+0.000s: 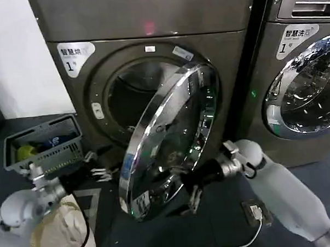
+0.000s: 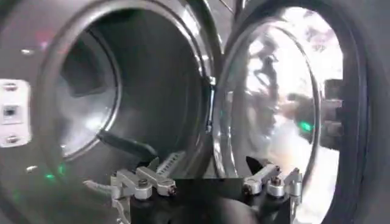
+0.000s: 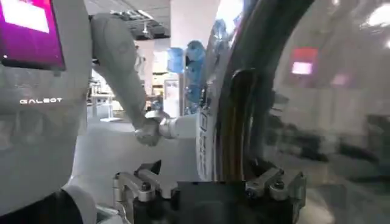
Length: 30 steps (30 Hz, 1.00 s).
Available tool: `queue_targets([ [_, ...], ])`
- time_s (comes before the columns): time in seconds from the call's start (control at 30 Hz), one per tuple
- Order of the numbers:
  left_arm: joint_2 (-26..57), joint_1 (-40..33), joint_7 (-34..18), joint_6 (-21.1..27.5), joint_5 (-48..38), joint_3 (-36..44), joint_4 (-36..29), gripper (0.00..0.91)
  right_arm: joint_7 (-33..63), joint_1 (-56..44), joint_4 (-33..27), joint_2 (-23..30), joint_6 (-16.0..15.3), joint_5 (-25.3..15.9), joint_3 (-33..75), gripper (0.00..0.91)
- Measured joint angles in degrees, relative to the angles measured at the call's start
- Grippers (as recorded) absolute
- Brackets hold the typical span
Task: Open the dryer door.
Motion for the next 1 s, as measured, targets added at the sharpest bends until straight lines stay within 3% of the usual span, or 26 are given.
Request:
queue_targets([
  [0.27, -1.19, -5.1, 0.81, -0.84, 0.69, 8.91, 1.95, 0.907, 0.07, -5.88, -4.16, -6.2, 1.31, 0.04, 12.9, 0.907],
  [0.5, -3.74, -10.99, 1.7, -1.55, 1.76, 16.81, 3.1, 0.907, 0.85, -12.39, -9.04, -10.91, -1.58, -2.25, 28.32, 0.907],
  [0.73, -5.62, -16.03, 1.92, -2.96, 2.24, 24.91, 3.46, 0.907, 13.64, -21.67, -11.38, -14.7, -3.42, -1.79, 46.85, 0.907],
  [0.87, -7.23, -19.03, 2.25, -3.95, 2.62, 30.14, 2.48, 0.907, 22.35, -27.7, -10.95, -14.77, -1.45, 1.34, 58.14, 0.907],
  [1.0, -8.99, -21.48, -0.77, -5.0, 2.82, 34.69, 2.79, 0.907, 29.76, -33.45, -9.69, -14.51, -1.41, 2.23, 70.11, 0.907],
])
